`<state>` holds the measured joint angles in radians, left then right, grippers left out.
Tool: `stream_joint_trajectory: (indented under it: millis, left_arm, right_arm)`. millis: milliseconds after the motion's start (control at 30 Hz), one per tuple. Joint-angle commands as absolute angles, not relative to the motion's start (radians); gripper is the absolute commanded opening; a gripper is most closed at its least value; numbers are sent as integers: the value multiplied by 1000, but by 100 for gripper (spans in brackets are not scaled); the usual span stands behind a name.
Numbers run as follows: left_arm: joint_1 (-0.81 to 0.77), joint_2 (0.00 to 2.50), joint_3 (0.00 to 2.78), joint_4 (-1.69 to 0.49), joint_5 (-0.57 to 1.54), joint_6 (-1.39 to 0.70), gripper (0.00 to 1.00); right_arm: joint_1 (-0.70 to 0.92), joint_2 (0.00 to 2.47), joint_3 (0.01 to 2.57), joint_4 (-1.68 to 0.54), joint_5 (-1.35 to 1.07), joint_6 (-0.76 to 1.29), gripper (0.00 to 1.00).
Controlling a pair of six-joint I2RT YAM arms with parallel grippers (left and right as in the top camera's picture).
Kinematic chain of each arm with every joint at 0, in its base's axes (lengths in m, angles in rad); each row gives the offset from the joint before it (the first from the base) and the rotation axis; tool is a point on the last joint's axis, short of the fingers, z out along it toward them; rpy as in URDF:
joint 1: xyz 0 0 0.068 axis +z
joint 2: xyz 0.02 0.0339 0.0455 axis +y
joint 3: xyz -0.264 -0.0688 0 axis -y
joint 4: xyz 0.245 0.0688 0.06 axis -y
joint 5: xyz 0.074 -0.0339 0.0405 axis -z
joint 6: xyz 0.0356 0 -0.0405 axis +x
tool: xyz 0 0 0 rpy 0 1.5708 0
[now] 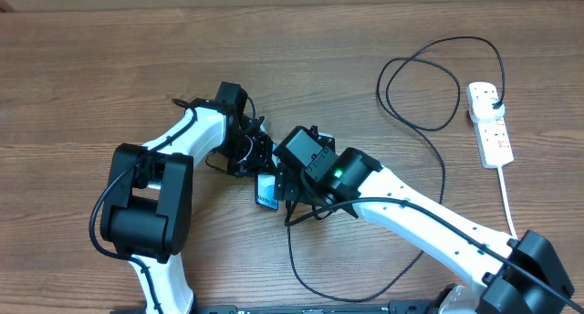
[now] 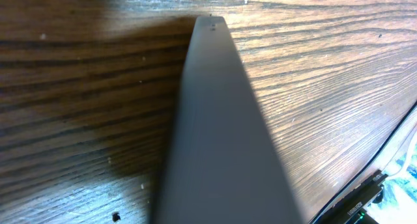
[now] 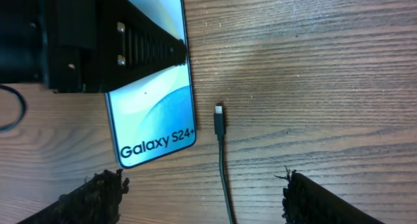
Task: Plug charger to phone and switch on socket
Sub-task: 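Move the right gripper down over the black USB-C cable end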
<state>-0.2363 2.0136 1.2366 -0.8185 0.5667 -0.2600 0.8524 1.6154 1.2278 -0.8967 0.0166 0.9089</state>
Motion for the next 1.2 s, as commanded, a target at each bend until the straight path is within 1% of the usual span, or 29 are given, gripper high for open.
stream_joint_trajectory:
  millis: [0,700,1000,1167]
  left_arm:
    - [-238,2050,1198,-831,438,-318,4]
    - [-238,2050,1198,-833,438,-318,4]
    - [-238,2050,1198,-832,438,-318,4]
    - [-238,2050,1198,-830,438,-318,4]
  right_arm:
    - [865,1641,1230,-891,36,913,80]
    - [870,1666,1228,-890,32,917,80]
    - [870,1667,1153,-858,19,995,70]
    - [871,1668,1096,-802,-57,999,65]
